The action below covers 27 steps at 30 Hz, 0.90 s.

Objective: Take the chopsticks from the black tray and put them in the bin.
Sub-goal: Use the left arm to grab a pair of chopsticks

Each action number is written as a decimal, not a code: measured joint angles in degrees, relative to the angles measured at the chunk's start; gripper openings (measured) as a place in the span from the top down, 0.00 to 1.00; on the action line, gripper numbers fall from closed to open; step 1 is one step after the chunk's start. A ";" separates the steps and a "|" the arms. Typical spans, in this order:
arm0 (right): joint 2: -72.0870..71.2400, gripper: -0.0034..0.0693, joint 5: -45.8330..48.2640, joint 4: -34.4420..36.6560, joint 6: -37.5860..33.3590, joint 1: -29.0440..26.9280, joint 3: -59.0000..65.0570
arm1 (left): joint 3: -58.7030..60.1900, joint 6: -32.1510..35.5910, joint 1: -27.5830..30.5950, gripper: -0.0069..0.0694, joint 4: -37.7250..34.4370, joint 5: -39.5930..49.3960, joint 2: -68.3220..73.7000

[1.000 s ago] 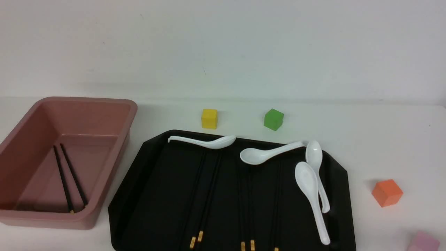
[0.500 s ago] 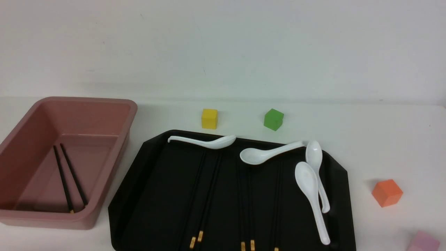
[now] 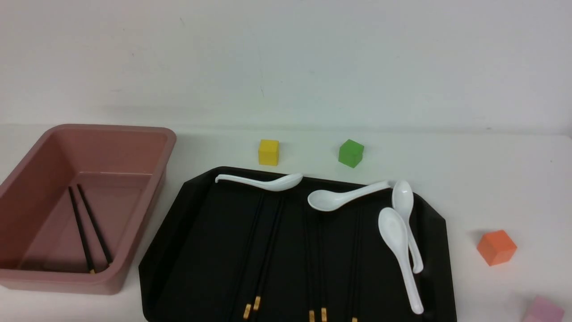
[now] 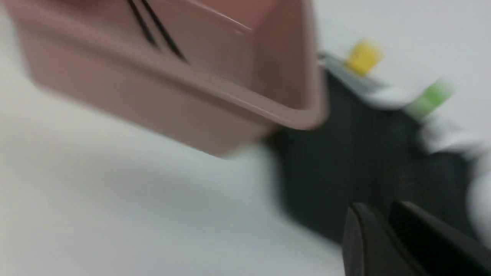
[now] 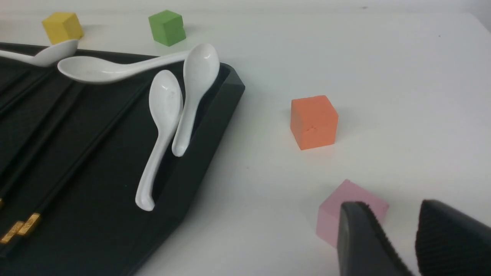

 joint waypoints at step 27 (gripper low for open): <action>0.00 0.62 0.00 -0.08 0.00 0.00 0.00 | -38.93 7.69 0.00 0.93 -13.15 27.20 29.82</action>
